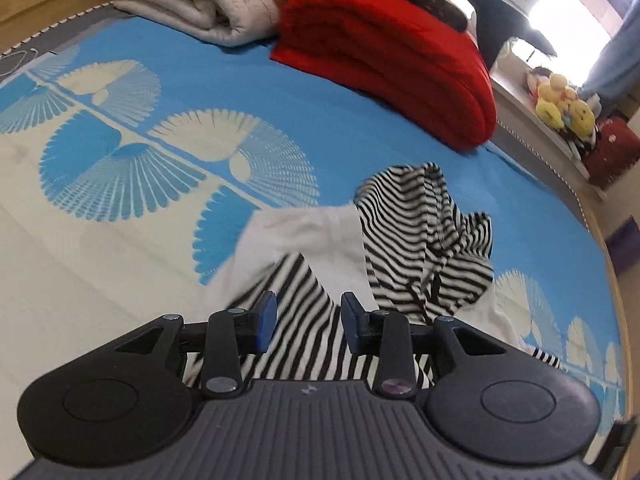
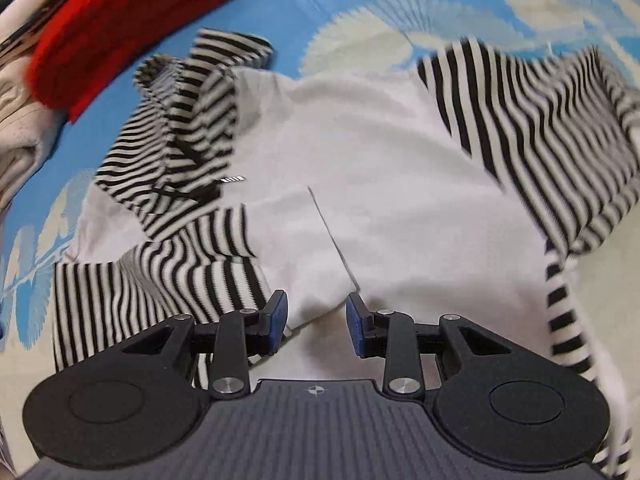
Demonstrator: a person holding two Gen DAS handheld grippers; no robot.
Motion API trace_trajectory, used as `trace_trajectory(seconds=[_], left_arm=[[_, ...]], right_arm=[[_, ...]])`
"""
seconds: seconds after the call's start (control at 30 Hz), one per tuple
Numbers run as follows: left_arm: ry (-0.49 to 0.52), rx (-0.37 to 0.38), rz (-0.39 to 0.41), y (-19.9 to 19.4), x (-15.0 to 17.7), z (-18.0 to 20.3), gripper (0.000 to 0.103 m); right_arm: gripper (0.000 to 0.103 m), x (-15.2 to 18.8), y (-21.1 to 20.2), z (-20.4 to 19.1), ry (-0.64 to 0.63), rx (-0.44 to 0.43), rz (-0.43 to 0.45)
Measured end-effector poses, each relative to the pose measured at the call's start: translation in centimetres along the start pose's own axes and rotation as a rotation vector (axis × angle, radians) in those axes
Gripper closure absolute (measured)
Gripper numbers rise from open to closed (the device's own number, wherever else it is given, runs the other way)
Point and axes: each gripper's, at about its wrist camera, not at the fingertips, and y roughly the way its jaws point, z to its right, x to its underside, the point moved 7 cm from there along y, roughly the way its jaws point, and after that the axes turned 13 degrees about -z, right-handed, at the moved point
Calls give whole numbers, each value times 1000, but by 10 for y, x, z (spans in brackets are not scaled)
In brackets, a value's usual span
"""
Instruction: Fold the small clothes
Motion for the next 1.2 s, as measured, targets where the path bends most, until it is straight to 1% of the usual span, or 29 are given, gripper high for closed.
trace_trajectory(seconds=[0.07,0.13,0.27,0.37,0.43,0.47,0.53,0.57,0.63,0.7,0.73,0.77,0.8,0.87,0.9,0.97,1.07,1.1,1.13,1.17,1.2], left_arm=[[3,0,9,-7,-6,-7,65],[9,-21,14,-9,-10,-12,65],[-1,-40,10,-10,-17,-20,65],[-7,-40,16,-12,-21,-25,65],[-1,-50,18,-12,-24,-27,65],[-2,-52,17,-11,-25,-29,65],[-7,-46,10,-10,-26,-31,65],[-9,-38,1,-9,-26,-33,65],[-7,-27,-18,-5,-26,-35,65],[1,-31,-34,-1,-23,-39,65],[6,-34,-42,1,-22,-40,65],[15,-36,-56,4,-19,-41,65],[24,-32,-70,8,-16,-41,65],[45,-20,-105,16,-9,-39,65],[54,-21,-119,20,-5,-37,65],[84,-32,-144,29,3,-32,65],[150,-28,-183,42,18,-17,65],[166,-23,-199,47,23,-14,65],[180,-16,-216,52,30,-10,65],[195,-9,-239,58,38,-8,65],[206,-8,-260,64,45,-7,65]], right_arm=[[69,0,8,0,29,3,-8],[69,-1,14,-1,35,8,-6],[71,-6,20,-2,40,40,15],[95,-10,18,-3,23,61,44],[96,-13,9,-6,25,30,79],[97,-14,1,-9,25,11,102],[97,-17,-26,-19,-7,-41,180],[97,-19,-44,-25,-38,-51,244],[97,-19,-75,-32,-80,-57,346],[97,-20,-95,-23,-59,-41,402],[97,-21,-96,-14,-35,-13,401],[97,-23,-92,-2,-2,28,378],[97,-25,-81,13,50,76,320],[97,-25,-66,40,164,110,238],[97,-24,-63,47,197,124,219],[97,-26,-65,51,215,163,235],[95,-31,-79,47,196,158,302],[94,-32,-82,45,192,128,317],[94,-30,-81,41,179,91,314],[94,-33,-76,33,158,53,293],[93,-33,-68,28,135,9,253]])
